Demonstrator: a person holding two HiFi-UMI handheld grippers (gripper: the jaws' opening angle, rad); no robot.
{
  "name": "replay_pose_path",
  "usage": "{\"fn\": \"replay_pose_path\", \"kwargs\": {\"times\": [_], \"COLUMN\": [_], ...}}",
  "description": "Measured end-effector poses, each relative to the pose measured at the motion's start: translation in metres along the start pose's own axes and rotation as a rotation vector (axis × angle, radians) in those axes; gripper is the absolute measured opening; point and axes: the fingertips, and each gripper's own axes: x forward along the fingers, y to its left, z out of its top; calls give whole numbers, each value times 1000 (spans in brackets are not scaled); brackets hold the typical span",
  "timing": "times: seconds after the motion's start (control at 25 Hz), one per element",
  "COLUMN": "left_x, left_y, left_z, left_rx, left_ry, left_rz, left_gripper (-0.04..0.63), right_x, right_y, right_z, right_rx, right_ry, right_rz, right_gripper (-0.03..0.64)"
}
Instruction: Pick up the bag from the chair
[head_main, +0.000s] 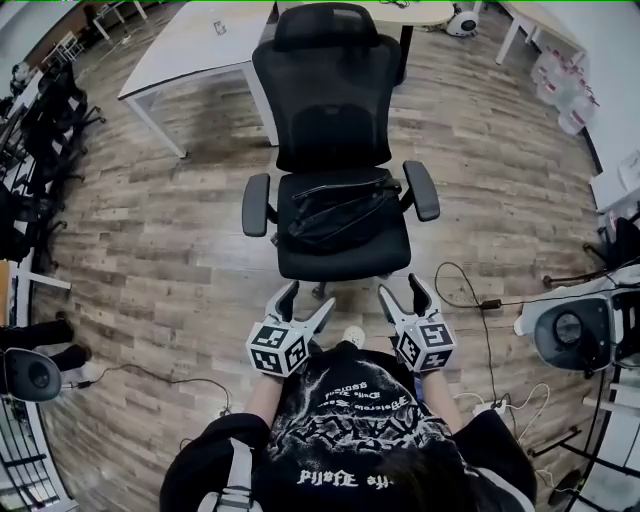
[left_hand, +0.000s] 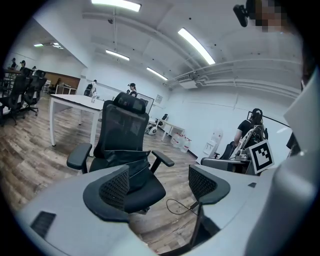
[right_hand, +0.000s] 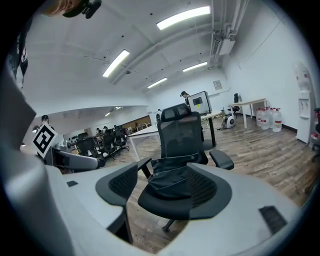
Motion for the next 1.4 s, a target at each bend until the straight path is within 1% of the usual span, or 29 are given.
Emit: {"fn": "replay_pose_path", "kwargs": {"times": [0.2,0.44,0.68,0.92,1.16,1.32,1.4], "left_x": [17,25,37,58,90,107,114], "left_y": [-4,11,22,61,114,151,166], "left_z": [5,0,-3,20,60,77,82], "left_rx": [-9,-32,4,7,12,49,53], "left_ry": [7,23,56,72,81,96,112], "left_rz": [3,25,8,-21,-55,-34,-43], "left_gripper": [379,379,379,379,379,379,379], "right_x": [6,13,30,69,125,160,179], "right_y": [-12,-12,-17,-13,-9,-7,-5], "right_z": [0,-13,-11,4,27,36,42], "right_rx": [7,10,12,1,-20,-27,-27], "right_ry": [20,60,67,78,93,108,110], "right_rz": [13,23,-1,-36,-74,-91,-102], "right_gripper": [304,304,304,304,304,304,304]}}
